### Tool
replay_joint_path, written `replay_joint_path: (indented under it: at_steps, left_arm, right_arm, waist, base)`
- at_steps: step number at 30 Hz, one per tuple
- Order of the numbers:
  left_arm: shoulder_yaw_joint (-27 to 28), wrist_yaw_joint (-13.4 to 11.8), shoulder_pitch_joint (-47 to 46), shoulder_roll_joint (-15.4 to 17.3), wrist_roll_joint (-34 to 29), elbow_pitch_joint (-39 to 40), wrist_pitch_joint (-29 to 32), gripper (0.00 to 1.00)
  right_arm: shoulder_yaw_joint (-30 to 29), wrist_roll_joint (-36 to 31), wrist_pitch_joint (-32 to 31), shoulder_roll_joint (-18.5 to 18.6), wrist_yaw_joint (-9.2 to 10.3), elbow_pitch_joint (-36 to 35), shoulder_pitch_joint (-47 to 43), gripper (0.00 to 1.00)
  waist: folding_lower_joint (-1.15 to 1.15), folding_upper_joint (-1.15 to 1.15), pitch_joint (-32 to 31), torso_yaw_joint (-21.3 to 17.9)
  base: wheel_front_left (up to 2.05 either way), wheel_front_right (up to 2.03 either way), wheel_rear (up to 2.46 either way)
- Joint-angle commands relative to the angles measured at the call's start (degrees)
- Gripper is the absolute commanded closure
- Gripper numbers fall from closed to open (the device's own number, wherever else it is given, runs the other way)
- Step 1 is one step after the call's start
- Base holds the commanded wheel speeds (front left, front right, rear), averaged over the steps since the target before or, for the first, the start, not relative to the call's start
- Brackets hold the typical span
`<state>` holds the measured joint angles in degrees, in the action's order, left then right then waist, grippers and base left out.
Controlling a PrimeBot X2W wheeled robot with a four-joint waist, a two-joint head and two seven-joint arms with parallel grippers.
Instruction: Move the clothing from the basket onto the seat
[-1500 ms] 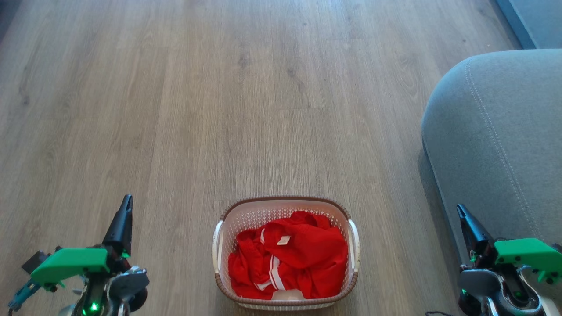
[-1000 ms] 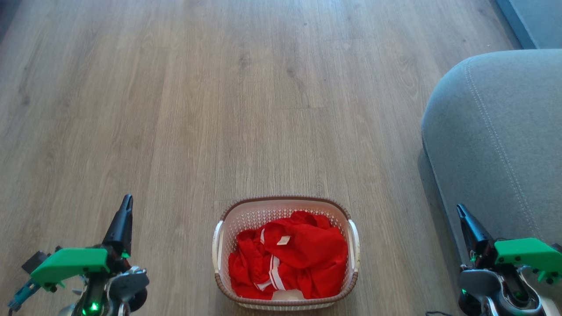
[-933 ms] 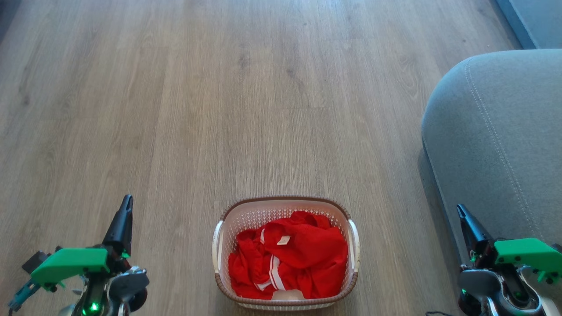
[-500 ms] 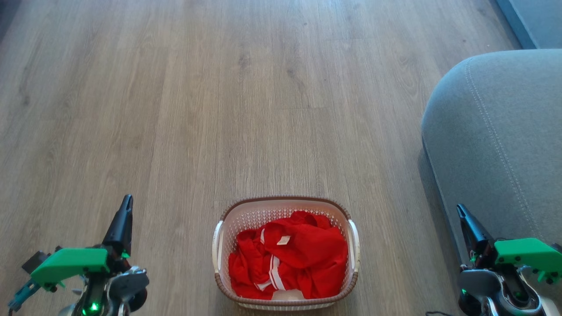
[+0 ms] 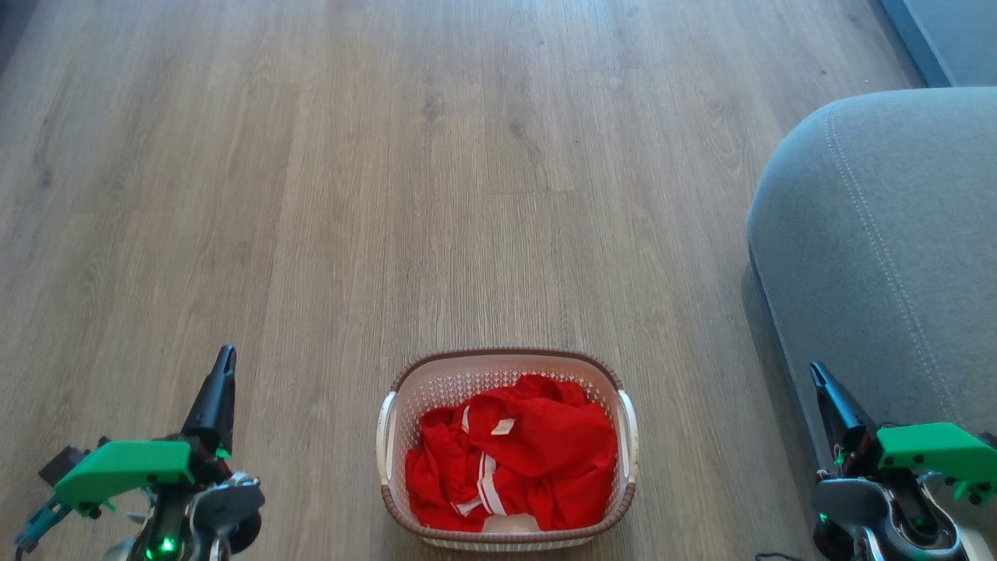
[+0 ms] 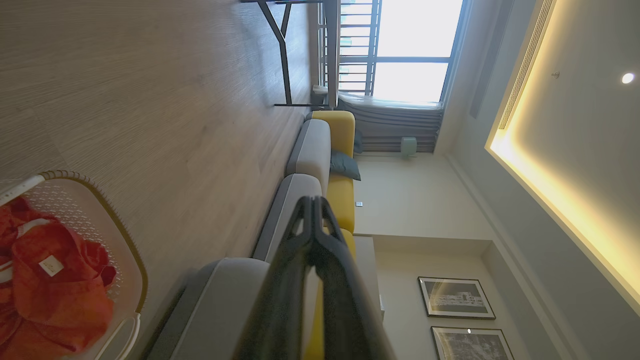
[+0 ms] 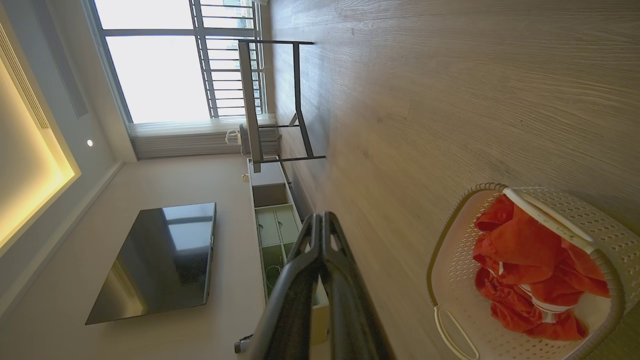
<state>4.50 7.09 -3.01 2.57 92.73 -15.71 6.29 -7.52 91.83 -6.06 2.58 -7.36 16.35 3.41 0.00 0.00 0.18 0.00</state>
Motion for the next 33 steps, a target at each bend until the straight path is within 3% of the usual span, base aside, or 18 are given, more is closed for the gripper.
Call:
replay_joint_path:
  at_steps: [1,31,32,33]
  left_arm:
    - [2.0,0.4,-3.2,0.3,-0.6,1.7,0.2,1.00]
    - [2.0,0.4,-3.2,0.3,-0.6,1.7,0.2,1.00]
    - [0.0,0.0,0.1,0.0,0.0,-0.3,0.0,0.00]
    - [-0.1,-0.1,0.3,0.0,0.0,-0.9,0.0,0.00]
  right_arm:
    - [1.0,0.4,-0.4,0.3,-0.13,-2.3,2.8,1.00]
    - [1.0,0.4,-0.4,0.3,-0.13,-2.3,2.8,1.00]
    - [0.0,0.0,0.0,0.0,0.00,0.2,0.0,0.00]
    - [0.1,0.0,0.0,-0.1,0.00,0.9,-0.2,0.00]
  waist:
    - [0.00,0.00,0.0,0.0]
    - [0.00,0.00,0.0,0.0]
    - [0.00,0.00,0.0,0.0]
    - [0.00,0.00,0.0,0.0]
  base:
    - [0.00,0.00,0.00]
    - [0.00,0.00,0.00]
    - [0.00,0.00,0.00]
    - [0.00,0.00,0.00]
